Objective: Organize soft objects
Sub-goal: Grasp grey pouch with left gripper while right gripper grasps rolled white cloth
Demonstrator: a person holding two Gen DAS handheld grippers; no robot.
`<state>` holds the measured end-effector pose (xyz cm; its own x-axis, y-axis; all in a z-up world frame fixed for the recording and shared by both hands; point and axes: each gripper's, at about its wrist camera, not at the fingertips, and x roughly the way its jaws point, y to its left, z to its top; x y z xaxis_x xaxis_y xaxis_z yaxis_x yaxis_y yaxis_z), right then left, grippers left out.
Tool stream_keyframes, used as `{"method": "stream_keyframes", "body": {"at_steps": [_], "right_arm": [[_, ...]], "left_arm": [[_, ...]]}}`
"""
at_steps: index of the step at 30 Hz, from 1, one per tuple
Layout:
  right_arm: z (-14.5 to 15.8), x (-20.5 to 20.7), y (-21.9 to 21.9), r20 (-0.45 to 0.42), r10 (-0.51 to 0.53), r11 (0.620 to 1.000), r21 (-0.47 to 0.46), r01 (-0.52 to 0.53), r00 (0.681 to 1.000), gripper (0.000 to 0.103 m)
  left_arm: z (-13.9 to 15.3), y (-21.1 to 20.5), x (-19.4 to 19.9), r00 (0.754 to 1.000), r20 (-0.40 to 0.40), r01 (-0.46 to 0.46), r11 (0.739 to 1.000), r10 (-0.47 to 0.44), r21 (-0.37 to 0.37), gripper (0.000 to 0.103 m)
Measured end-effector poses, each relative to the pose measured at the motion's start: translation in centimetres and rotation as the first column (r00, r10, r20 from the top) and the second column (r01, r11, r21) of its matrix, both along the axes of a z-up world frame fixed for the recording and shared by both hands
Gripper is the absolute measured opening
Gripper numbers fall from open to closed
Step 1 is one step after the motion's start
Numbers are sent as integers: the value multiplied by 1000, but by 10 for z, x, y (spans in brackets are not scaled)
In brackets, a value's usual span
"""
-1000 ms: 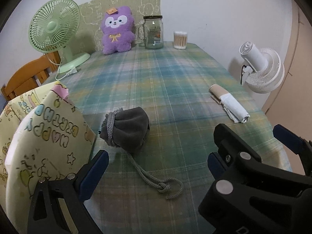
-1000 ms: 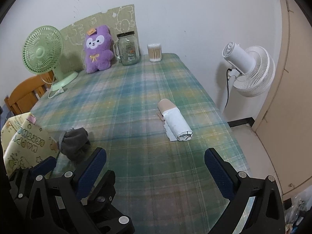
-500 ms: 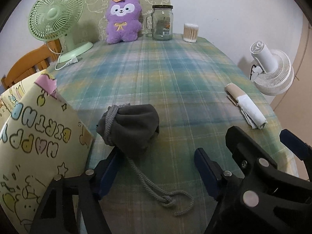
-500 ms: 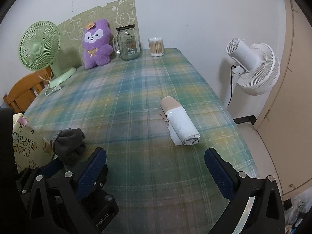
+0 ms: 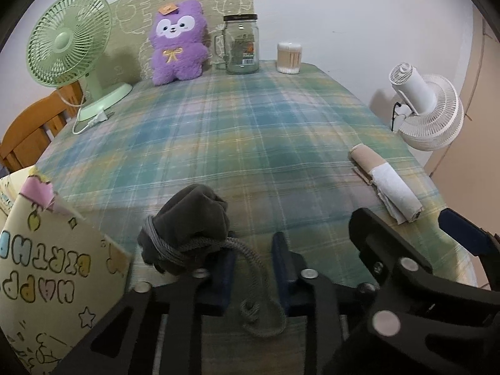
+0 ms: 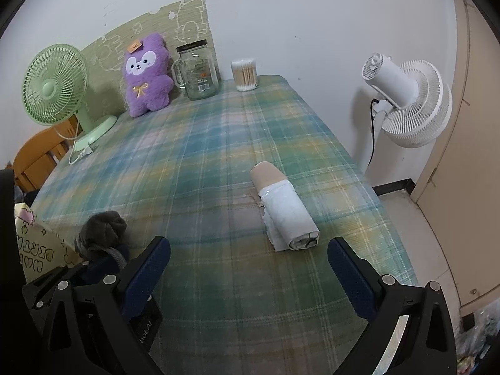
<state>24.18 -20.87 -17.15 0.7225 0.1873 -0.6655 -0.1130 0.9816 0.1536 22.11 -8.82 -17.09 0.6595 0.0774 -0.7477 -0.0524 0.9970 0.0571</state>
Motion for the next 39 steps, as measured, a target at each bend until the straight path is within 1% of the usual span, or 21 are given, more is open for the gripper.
{"method": "stream_keyframes", "body": {"at_steps": [1,2,3,7,10,15,20,22,23,24,27,29,32,35,39], "right_arm": [[0,0,0,-1,-2,1000,1,2,1000,102],[-1,0,-1,-1,-5,1000,3,5,1000,102],[-1,0,-2,-3,-9,1000,4,9,1000,102],[0,-1,-4,-2,-12,1000,5,12,1000,102],[1,-3,-5,4,-18,1000,2,18,1000,102],[2,-8,-11,6,-27,1000,-6,27,1000,102],[3,-15,-13,11,-28,1000,-11,28,1000,102],[3,-16,-13,10,-28,1000,-10,28,1000,102],[3,-16,-13,11,-27,1000,-9,27,1000,102],[4,-18,-13,11,-25,1000,-6,25,1000,102],[5,-22,-12,14,-21,1000,-3,21,1000,102],[6,-26,-12,18,-22,1000,-7,22,1000,102],[7,-30,-12,22,-24,1000,-4,25,999,102],[8,-31,-10,20,-16,1000,6,16,1000,102],[9,-34,-4,26,-1,1000,5,1,1000,102]], "left_arm": [[0,-1,0,1000,-1,12,1000,-12,-5,9],[0,-3,0,1000,-2,23,1000,-23,-10,2],[0,-4,0,1000,-2,29,1000,-29,-11,0],[0,-7,-1,999,-1,39,999,-39,-14,0],[3,-13,-5,997,13,76,997,-75,-27,0],[8,-26,-14,991,35,127,992,-126,-23,0],[7,-29,-21,989,17,149,988,-148,-44,0],[6,-30,-23,989,2,150,988,-150,-47,2],[6,-31,-26,989,-2,150,988,-151,-40,17],[7,-32,-28,989,-1,151,988,-151,-29,41],[10,-34,-37,990,15,138,990,-138,10,65],[9,-33,-39,991,5,133,991,-133,14,70],[6,-28,-40,994,-15,109,993,-109,34,75],[5,-21,-41,997,-23,77,995,-76,65,77],[4,-11,-42,999,-30,40,998,-38,55,81]]}}
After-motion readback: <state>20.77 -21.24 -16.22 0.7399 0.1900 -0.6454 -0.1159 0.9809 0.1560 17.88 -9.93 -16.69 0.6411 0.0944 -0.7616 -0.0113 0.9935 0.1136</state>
